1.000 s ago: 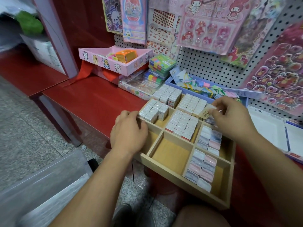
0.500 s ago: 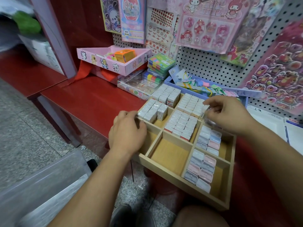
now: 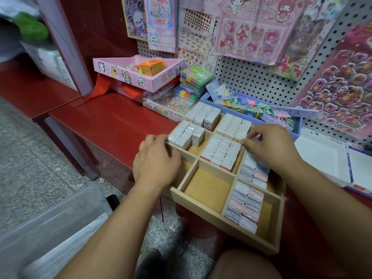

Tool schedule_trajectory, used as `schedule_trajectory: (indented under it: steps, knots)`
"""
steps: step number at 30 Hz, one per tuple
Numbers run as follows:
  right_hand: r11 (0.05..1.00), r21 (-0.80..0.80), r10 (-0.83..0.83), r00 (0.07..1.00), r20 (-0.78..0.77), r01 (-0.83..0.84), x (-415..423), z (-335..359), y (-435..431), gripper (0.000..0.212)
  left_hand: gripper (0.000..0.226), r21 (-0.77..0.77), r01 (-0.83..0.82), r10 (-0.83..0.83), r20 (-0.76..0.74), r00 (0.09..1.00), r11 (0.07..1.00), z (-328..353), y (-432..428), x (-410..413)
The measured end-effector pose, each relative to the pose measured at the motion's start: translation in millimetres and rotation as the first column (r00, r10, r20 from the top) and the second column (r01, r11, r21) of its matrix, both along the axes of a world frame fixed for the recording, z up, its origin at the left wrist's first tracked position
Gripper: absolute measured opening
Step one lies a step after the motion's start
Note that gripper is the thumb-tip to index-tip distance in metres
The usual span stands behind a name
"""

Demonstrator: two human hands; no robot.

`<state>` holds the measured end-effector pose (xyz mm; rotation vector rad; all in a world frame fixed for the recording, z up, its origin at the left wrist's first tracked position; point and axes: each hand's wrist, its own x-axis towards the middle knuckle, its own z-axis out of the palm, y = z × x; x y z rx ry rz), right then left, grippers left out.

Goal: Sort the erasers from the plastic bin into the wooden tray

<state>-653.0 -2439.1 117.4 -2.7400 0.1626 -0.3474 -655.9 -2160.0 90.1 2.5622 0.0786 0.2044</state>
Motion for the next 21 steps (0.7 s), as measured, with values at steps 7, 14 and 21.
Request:
schedule_trajectory:
  steps: [7,14,21]
  knots:
    - [0.998,-0.068,-0.018,0.999,-0.050,0.014,-10,-1,8,0.026,0.047,0.005,0.004,-0.004,-0.001,1.000,1.000,-1,0,-2]
    - [0.983,0.045,-0.174,0.984,-0.026,0.175,-82,6,26,0.041,0.044,0.065,0.117,-0.111,-0.081,0.990,0.991,9,6,-1]
    - [0.953,0.128,-0.252,0.952,-0.175,0.276,-149,1,48,0.058,0.045,0.116,0.230,-0.215,-0.131,0.968,0.966,15,15,-9]
